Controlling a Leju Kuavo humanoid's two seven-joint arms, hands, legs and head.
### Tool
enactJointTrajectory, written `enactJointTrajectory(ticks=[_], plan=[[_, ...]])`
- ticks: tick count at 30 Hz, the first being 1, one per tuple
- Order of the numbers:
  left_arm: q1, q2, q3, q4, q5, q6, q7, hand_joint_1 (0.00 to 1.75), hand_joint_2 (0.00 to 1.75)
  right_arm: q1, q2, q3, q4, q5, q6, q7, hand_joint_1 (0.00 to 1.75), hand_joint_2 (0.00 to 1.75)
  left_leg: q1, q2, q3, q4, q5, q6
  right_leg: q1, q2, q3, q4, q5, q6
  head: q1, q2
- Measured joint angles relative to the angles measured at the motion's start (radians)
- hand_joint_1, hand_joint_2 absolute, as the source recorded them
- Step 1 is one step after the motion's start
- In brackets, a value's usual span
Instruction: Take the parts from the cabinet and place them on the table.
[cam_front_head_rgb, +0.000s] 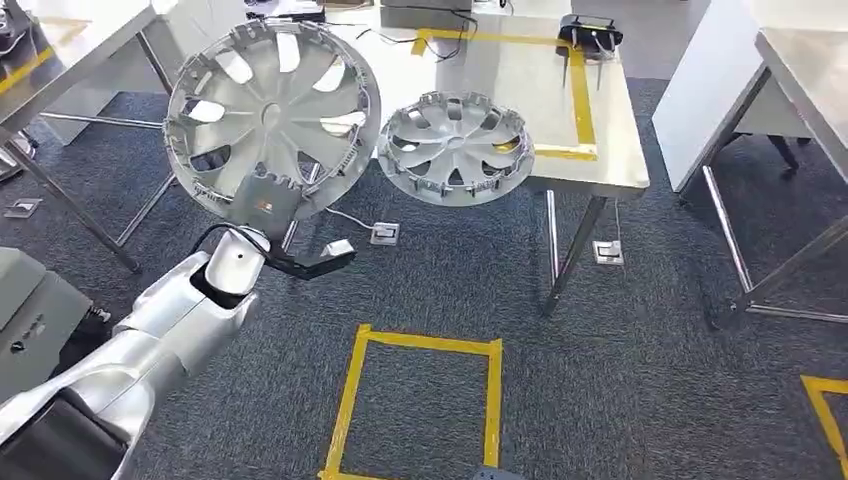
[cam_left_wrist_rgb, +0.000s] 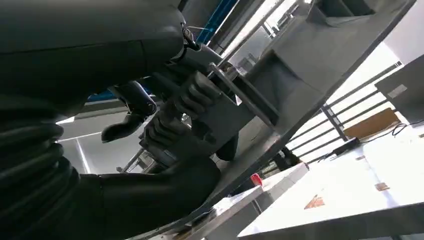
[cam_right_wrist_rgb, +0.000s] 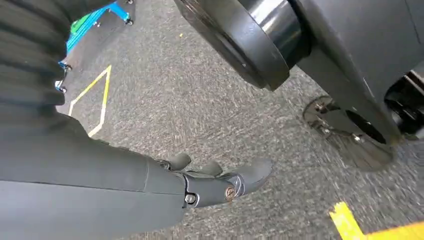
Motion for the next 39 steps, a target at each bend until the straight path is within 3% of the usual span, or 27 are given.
enactJointTrajectory(ticks=[1, 2, 3, 6, 7, 8, 9, 11, 13, 14, 15, 16, 17, 18, 19, 20, 22, 24, 27, 28, 29, 31, 32, 33, 35, 37, 39], plan=[[0.000, 0.003, 0.000, 0.000, 0.000, 0.000, 0.000, 1.75, 1.75, 0.000, 0.000, 0.000, 0.000, 0.000, 0.000, 0.000, 0.00, 1.75, 0.004, 0.000, 0.034, -0.093, 0.045, -0.003, -0.003, 0.002, 0.016, 0.001, -0.015, 0.008, 0.000, 0.000], [-0.001, 0.008, 0.000, 0.002, -0.001, 0.000, 0.000, 1.75, 1.75, -0.001, 0.000, 0.000, 0.000, 0.000, -0.001, 0.000, 0.00, 1.75, -0.006, -0.005, 0.057, -0.090, 0.016, -0.004, 0.000, 0.003, 0.013, -0.004, -0.025, 0.019, -0.006, 0.000], [-0.004, 0.004, 0.000, 0.000, -0.002, 0.000, 0.001, 1.75, 1.75, -0.004, 0.000, 0.000, 0.000, 0.000, -0.001, 0.000, 0.00, 1.75, -0.005, -0.005, 0.073, -0.128, -0.012, 0.012, 0.002, 0.004, 0.015, -0.005, -0.030, 0.027, -0.009, 0.000], [-0.004, 0.005, 0.000, -0.001, -0.004, 0.000, 0.002, 1.75, 1.75, -0.004, 0.000, 0.000, 0.000, 0.000, -0.001, 0.000, 0.00, 1.75, -0.006, -0.007, 0.083, -0.126, -0.033, 0.045, 0.001, 0.003, 0.033, -0.008, -0.019, 0.040, -0.009, 0.000], [-0.001, 0.005, 0.000, -0.002, -0.003, -0.001, 0.001, 1.75, 1.75, -0.005, 0.001, 0.000, 0.000, 0.000, 0.000, 0.000, 0.00, 1.75, -0.003, -0.008, 0.096, -0.132, -0.038, 0.051, 0.000, -0.002, 0.014, 0.024, -0.012, 0.040, -0.008, 0.000], [0.000, 0.006, 0.000, 0.000, -0.003, -0.001, 0.002, 1.75, 1.75, -0.005, 0.001, 0.000, 0.000, 0.000, 0.000, 0.000, 0.00, 1.75, -0.004, -0.009, 0.106, -0.135, -0.045, 0.057, 0.002, -0.007, -0.024, 0.086, 0.005, 0.038, -0.008, 0.000], [0.001, 0.006, 0.000, 0.000, -0.003, -0.001, 0.002, 1.75, 1.75, -0.005, 0.001, 0.000, 0.000, 0.000, 0.000, 0.000, 0.00, 1.75, -0.005, -0.010, 0.114, -0.137, -0.053, 0.062, 0.004, -0.008, -0.076, 0.159, 0.002, 0.036, -0.007, 0.000], [0.008, 0.005, 0.000, 0.000, -0.005, 0.001, 0.003, 1.75, 1.75, -0.001, 0.001, 0.000, 0.000, 0.000, -0.001, 0.001, 0.00, 1.75, -0.008, -0.012, 0.139, -0.138, -0.077, 0.066, 0.015, -0.008, -0.186, 0.278, -0.058, 0.032, -0.006, 0.000], [0.018, 0.006, 0.000, 0.001, -0.005, 0.002, 0.005, 1.75, 1.75, 0.002, 0.001, 0.000, 0.000, -0.001, 0.000, 0.000, 0.00, 1.75, -0.014, -0.014, 0.179, -0.138, -0.107, 0.068, 0.022, -0.008, -0.244, 0.283, -0.099, 0.025, -0.005, 0.000], [0.022, 0.006, 0.000, 0.002, -0.005, 0.002, 0.005, 1.75, 1.75, 0.001, 0.001, 0.000, 0.000, -0.001, 0.000, 0.000, 0.00, 1.75, -0.017, -0.014, 0.201, -0.138, -0.123, 0.067, 0.025, -0.008, -0.250, 0.243, -0.085, 0.020, -0.006, 0.000], [0.024, 0.005, 0.000, 0.001, -0.005, 0.002, 0.005, 1.75, 1.75, 0.002, 0.001, 0.000, 0.000, -0.001, 0.000, 0.000, 0.00, 1.75, -0.021, -0.014, 0.226, -0.138, -0.140, 0.067, 0.027, -0.008, -0.245, 0.177, -0.036, 0.012, -0.005, 0.000], [0.025, 0.004, 0.000, 0.001, -0.006, 0.003, 0.005, 1.75, 1.75, 0.004, 0.001, 0.000, 0.000, 0.000, 0.000, 0.000, 0.00, 1.75, -0.023, -0.013, 0.245, -0.137, -0.154, 0.067, 0.031, -0.008, -0.239, 0.104, 0.052, 0.002, -0.006, 0.000], [0.026, 0.006, 0.000, 0.004, -0.008, 0.009, 0.005, 1.75, 1.75, 0.008, 0.001, 0.000, 0.001, 0.000, 0.000, 0.000, 0.00, 1.75, -0.023, -0.012, 0.244, -0.138, -0.170, 0.066, 0.037, -0.010, -0.240, 0.024, 0.195, -0.012, -0.006, 0.000], [0.026, 0.003, 0.000, 0.003, -0.009, 0.016, 0.005, 1.75, 1.75, 0.008, 0.001, 0.000, 0.001, 0.000, 0.000, 0.001, 0.00, 1.75, -0.029, -0.021, 0.261, -0.124, -0.185, 0.058, 0.048, -0.008, -0.249, -0.014, 0.228, -0.015, -0.006, 0.000], [0.025, 0.003, 0.001, 0.001, -0.009, 0.017, 0.005, 1.75, 1.75, 0.005, 0.001, 0.000, 0.001, 0.000, 0.000, 0.002, 0.00, 1.75, -0.030, -0.021, 0.257, -0.130, -0.197, 0.052, 0.046, -0.010, -0.239, -0.002, 0.223, -0.010, -0.007, 0.000], [0.023, 0.005, 0.001, -0.001, -0.009, 0.018, 0.005, 1.75, 1.75, 0.002, 0.001, 0.000, 0.001, 0.000, 0.000, 0.003, 0.00, 1.75, -0.027, -0.021, 0.272, -0.125, -0.199, 0.048, 0.045, -0.007, -0.235, -0.003, 0.212, -0.013, -0.005, 0.000], [0.018, 0.005, 0.003, -0.004, -0.008, 0.018, 0.004, 1.75, 1.75, -0.001, 0.005, 0.000, 0.001, 0.000, 0.000, 0.001, 0.00, 1.75, -0.028, -0.019, 0.262, -0.104, -0.191, 0.039, 0.040, -0.008, -0.215, -0.008, 0.201, -0.020, -0.005, 0.000], [0.019, 0.006, 0.003, -0.003, -0.010, 0.018, -0.001, 1.75, 1.75, -0.003, 0.003, 0.000, 0.000, 0.000, 0.000, 0.002, 0.00, 1.75, -0.025, -0.011, 0.203, 0.003, -0.191, 0.026, 0.038, -0.007, -0.200, -0.010, 0.186, -0.030, -0.007, 0.000], [0.022, 0.006, 0.003, -0.003, -0.016, 0.017, -0.002, 1.75, 1.75, -0.002, 0.004, 0.000, 0.000, 0.000, 0.000, 0.002, 0.00, 1.75, -0.018, -0.009, 0.082, 0.152, -0.287, 0.014, 0.035, -0.006, -0.179, -0.008, 0.159, -0.033, -0.007, 0.000], [0.023, 0.006, 0.003, -0.003, -0.017, 0.013, -0.003, 1.75, 1.75, -0.001, 0.005, 0.000, 0.000, 0.000, 0.000, 0.003, 0.00, 1.75, -0.016, -0.008, 0.064, 0.149, -0.282, 0.012, 0.033, -0.004, -0.168, -0.005, 0.147, -0.032, -0.007, 0.000], [0.024, 0.006, 0.003, -0.002, -0.018, 0.010, -0.006, 1.75, 1.75, -0.001, 0.005, 0.000, 0.000, 0.000, 0.000, 0.005, 0.00, 1.75, -0.015, -0.008, 0.065, 0.113, -0.246, 0.011, 0.031, -0.001, -0.159, 0.000, 0.138, -0.030, -0.007, 0.000], [0.023, 0.007, 0.003, -0.001, -0.019, 0.000, -0.010, 1.75, 1.75, -0.002, 0.006, 0.000, 0.000, 0.000, 0.000, 0.005, 0.00, 1.75, -0.014, -0.007, 0.101, -0.036, -0.113, 0.013, 0.027, 0.003, -0.143, 0.010, 0.116, -0.020, -0.007, 0.000], [0.022, 0.008, 0.003, 0.000, -0.021, -0.003, -0.010, 1.75, 1.75, -0.001, 0.006, 0.000, 0.000, 0.000, 0.000, 0.005, 0.00, 1.75, -0.014, -0.006, 0.113, -0.107, -0.067, 0.016, 0.026, 0.003, -0.138, 0.013, 0.108, -0.015, -0.007, 0.000], [0.021, 0.008, 0.003, 0.000, -0.024, -0.004, -0.010, 1.75, 1.75, -0.002, 0.006, 0.000, 0.000, 0.000, 0.000, 0.004, 0.00, 1.75, -0.019, -0.006, 0.112, -0.121, -0.094, 0.022, 0.028, 0.003, -0.136, 0.016, 0.105, -0.008, -0.007, 0.000], [0.020, 0.002, 0.003, -0.004, -0.027, -0.005, -0.011, 1.75, 1.75, 0.000, 0.006, 0.000, 0.000, 0.000, 0.000, 0.005, 0.00, 1.75, -0.021, -0.007, 0.122, -0.125, -0.080, 0.042, 0.028, 0.003, -0.132, 0.013, 0.107, 0.006, -0.006, 0.000], [0.019, 0.001, 0.003, -0.005, -0.027, -0.005, -0.011, 1.75, 1.75, 0.000, 0.006, 0.000, 0.000, -0.001, 0.000, 0.003, 0.00, 1.75, -0.015, -0.005, 0.143, -0.132, -0.082, 0.055, 0.031, 0.005, -0.125, 0.017, 0.100, 0.013, -0.007, 0.000], [0.017, -0.002, 0.004, -0.005, -0.027, -0.006, -0.012, 1.75, 1.75, -0.001, 0.007, 0.000, 0.000, -0.003, 0.000, 0.002, 0.00, 1.75, -0.013, -0.004, 0.157, -0.135, -0.086, 0.064, 0.028, -0.004, -0.155, 0.076, 0.071, 0.023, -0.005, 0.000]])
